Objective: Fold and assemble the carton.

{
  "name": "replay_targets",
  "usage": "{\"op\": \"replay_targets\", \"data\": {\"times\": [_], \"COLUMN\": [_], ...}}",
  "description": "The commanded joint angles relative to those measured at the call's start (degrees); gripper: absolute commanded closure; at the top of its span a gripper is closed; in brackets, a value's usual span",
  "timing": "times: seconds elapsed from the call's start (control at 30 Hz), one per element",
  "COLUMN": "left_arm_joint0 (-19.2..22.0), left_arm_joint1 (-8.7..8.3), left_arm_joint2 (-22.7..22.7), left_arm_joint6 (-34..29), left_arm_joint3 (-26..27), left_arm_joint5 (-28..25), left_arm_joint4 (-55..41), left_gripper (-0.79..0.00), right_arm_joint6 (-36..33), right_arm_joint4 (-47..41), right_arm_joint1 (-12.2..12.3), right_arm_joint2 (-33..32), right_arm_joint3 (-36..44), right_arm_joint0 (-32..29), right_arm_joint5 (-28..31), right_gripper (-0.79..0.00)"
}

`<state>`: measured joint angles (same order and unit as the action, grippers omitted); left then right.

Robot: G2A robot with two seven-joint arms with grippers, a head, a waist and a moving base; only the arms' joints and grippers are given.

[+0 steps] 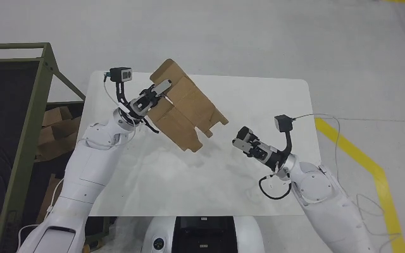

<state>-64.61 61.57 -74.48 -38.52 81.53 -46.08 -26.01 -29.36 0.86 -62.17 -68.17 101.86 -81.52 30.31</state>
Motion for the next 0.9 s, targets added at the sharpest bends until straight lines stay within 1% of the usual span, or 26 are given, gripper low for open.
{"op": "replay_targets", "data": {"times": [0.0,0.2,0.23,0.33,0.4,0.43,0.53,0.57,0.67,0.87], "left_arm_joint0": [-0.1,-0.2,-0.2,-0.2,-0.1,-0.1,-0.1,-0.1,-0.1,-0.2], "left_arm_joint1": [0.32,1.28,1.45,1.85,2.09,2.16,2.44,2.54,2.74,3.02], "left_arm_joint2": [0.0,0.7,1.0,1.8,2.2,2.4,2.9,3.0,3.3,3.4], "left_arm_joint6": [3.9,12.2,13.3,15.1,15.9,16.0,16.5,16.6,16.6,16.2], "left_arm_joint3": [0.0,-0.3,-0.3,-0.4,-0.5,-0.5,-0.5,-0.5,-0.5,-0.4], "left_arm_joint5": [-0.4,-0.8,-0.8,-0.7,-0.6,-0.6,-0.5,-0.6,-0.6,-0.6], "left_arm_joint4": [1.4,5.5,6.0,7.2,7.6,7.7,8.1,8.2,7.9,7.5], "left_gripper": [0.000,0.000,0.000,0.000,0.000,0.000,0.000,0.000,0.000,0.000], "right_arm_joint6": [-0.3,1.2,1.8,3.8,5.7,6.4,9.5,10.3,11.4,12.1], "right_arm_joint4": [-0.8,-1.5,-1.4,-0.4,0.9,1.3,4.3,5.1,6.9,7.4], "right_arm_joint1": [-0.2,-0.8,-1.0,-1.5,-1.8,-1.9,-2.4,-2.6,-2.9,-3.2], "right_arm_joint2": [1.0,4.1,4.7,6.4,7.4,7.7,8.8,9.3,9.9,10.4], "right_arm_joint3": [0.2,0.8,0.9,1.0,0.9,0.9,1.0,1.1,1.1,0.7], "right_arm_joint0": [0.0,0.4,0.5,1.0,1.4,1.5,2.0,2.1,2.5,3.0], "right_arm_joint5": [0.7,1.9,1.9,1.3,0.2,0.0,-1.8,-2.2,-3.6,-4.3], "right_gripper": [-0.785,-0.785,-0.776,-0.674,-0.585,-0.557,-0.422,-0.394,-0.379,-0.339]}}
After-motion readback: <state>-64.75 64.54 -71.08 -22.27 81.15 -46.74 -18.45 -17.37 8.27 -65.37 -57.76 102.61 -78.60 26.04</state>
